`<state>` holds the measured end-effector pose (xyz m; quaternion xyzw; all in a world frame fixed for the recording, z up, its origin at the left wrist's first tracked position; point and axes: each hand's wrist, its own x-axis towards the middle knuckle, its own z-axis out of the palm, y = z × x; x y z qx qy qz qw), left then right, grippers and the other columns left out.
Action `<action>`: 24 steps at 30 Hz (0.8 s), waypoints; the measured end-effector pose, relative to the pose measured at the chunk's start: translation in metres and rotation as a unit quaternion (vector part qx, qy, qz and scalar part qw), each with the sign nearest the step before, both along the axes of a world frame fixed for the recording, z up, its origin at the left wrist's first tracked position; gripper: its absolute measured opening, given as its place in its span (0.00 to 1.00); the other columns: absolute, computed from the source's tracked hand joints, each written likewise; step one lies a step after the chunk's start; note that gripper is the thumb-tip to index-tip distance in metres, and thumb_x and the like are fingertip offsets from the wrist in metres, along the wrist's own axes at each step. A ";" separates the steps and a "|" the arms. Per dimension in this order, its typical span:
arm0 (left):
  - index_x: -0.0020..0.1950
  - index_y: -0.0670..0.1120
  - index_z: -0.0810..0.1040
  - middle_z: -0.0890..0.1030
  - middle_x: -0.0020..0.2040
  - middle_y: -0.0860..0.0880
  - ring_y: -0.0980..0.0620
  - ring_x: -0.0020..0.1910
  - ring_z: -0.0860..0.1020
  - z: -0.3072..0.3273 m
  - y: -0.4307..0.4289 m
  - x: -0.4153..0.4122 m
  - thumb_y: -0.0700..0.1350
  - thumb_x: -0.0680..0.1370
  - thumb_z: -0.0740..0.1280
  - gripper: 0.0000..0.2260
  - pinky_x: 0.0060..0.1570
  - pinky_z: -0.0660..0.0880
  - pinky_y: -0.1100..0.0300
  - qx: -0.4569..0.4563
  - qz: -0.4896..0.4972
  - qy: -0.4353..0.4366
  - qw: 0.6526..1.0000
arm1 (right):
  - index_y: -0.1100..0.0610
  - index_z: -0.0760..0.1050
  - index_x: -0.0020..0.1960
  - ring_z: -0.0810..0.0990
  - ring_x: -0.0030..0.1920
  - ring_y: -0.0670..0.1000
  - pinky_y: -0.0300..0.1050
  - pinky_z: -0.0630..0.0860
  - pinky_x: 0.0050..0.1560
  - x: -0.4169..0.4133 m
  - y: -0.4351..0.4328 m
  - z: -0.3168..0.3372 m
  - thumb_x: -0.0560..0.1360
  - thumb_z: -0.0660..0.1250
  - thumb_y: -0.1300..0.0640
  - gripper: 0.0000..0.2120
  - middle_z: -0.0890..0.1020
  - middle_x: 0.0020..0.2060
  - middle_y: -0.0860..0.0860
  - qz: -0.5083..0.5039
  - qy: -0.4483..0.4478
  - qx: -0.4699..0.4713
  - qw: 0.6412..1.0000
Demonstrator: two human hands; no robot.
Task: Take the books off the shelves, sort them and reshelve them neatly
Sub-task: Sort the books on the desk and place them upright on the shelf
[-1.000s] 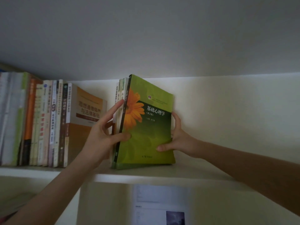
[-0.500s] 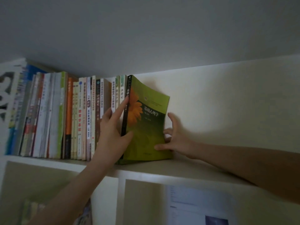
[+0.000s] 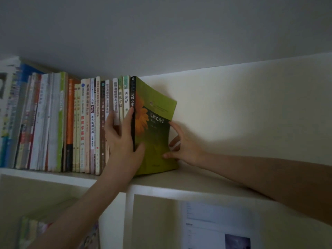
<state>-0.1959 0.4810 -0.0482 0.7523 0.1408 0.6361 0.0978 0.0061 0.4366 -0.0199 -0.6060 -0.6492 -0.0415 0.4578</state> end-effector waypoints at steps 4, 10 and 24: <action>0.71 0.58 0.32 0.29 0.74 0.44 0.47 0.73 0.30 -0.004 -0.001 0.005 0.35 0.74 0.65 0.46 0.70 0.34 0.54 0.046 0.057 0.067 0.995 | 0.41 0.47 0.76 0.74 0.63 0.53 0.48 0.78 0.55 -0.002 0.002 -0.002 0.70 0.69 0.75 0.50 0.69 0.66 0.53 0.095 0.108 -0.074 0.987; 0.68 0.57 0.24 0.24 0.71 0.44 0.47 0.69 0.24 -0.007 -0.003 0.000 0.45 0.76 0.67 0.48 0.66 0.27 0.54 0.071 0.084 0.093 0.990 | 0.44 0.50 0.76 0.67 0.67 0.42 0.34 0.73 0.58 0.005 0.009 -0.001 0.70 0.66 0.78 0.47 0.64 0.65 0.40 0.118 0.015 -0.098 0.988; 0.66 0.56 0.20 0.17 0.65 0.51 0.55 0.67 0.20 0.000 0.005 -0.008 0.71 0.65 0.43 0.42 0.67 0.25 0.55 0.051 0.079 0.166 0.982 | 0.45 0.53 0.77 0.77 0.58 0.58 0.56 0.76 0.57 -0.005 -0.017 -0.004 0.70 0.73 0.67 0.45 0.73 0.60 0.53 0.043 0.012 -0.147 0.988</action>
